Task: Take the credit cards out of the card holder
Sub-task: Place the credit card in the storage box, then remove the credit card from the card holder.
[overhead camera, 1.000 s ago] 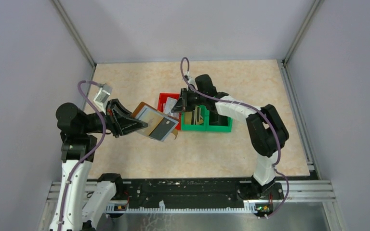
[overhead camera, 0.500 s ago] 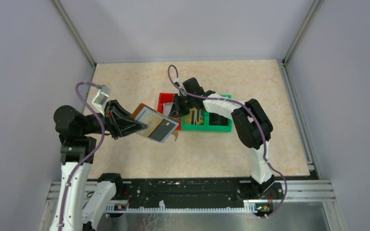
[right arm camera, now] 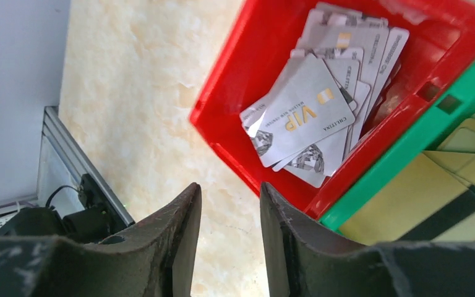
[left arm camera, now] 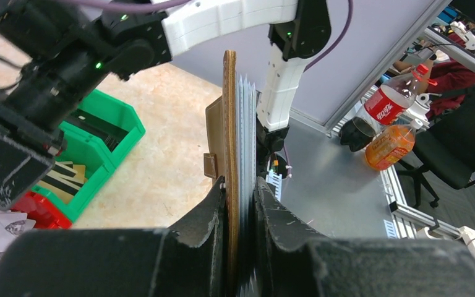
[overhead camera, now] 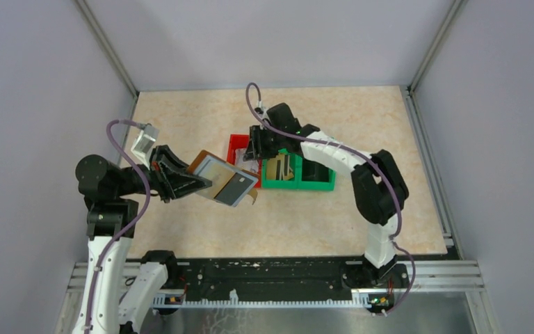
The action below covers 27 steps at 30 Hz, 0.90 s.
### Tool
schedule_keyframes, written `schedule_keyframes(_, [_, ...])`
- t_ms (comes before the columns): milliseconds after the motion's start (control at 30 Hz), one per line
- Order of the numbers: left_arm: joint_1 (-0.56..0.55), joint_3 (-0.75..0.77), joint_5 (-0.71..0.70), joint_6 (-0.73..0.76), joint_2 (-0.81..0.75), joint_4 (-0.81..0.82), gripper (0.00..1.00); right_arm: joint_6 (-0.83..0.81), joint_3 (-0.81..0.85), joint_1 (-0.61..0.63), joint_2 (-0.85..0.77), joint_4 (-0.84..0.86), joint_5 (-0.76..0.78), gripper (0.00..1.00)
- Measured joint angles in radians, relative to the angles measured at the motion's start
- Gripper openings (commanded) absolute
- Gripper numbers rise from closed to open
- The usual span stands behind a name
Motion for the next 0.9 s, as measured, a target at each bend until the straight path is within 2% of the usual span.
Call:
schedule_keyframes(167, [0.000,0.000,0.000,-0.008,-0.004,0.005,0.01,-0.010,-0.036,0.000,-0.172,0.014,0.035,0.66])
schedule_keyframes(267, [0.000,0.000,-0.003,-0.023,-0.005,0.012,0.01,0.021,-0.182,-0.003,-0.366,0.118,0.018,0.82])
schedule_keyframes(333, [0.000,0.000,-0.013,-0.043,-0.005,0.032,0.01,0.057,-0.314,-0.003,-0.512,0.236,-0.009,0.88])
schedule_keyframes(467, [0.000,-0.002,-0.050,-0.089,-0.005,0.076,0.01,0.161,-0.561,-0.002,-0.734,0.552,-0.074,0.94])
schedule_keyframes(567, [0.000,-0.011,-0.089,-0.126,-0.006,0.112,0.01,0.259,-0.723,0.008,-0.823,0.804,-0.100,0.95])
schedule_keyframes(700, [0.000,-0.027,-0.145,-0.161,-0.006,0.141,0.00,0.393,-0.907,0.055,-0.851,1.117,-0.095,0.96])
schedule_keyframes(900, [0.000,-0.039,-0.232,-0.224,-0.002,0.187,0.00,0.442,-0.921,0.211,-0.791,1.341,-0.047,0.96])
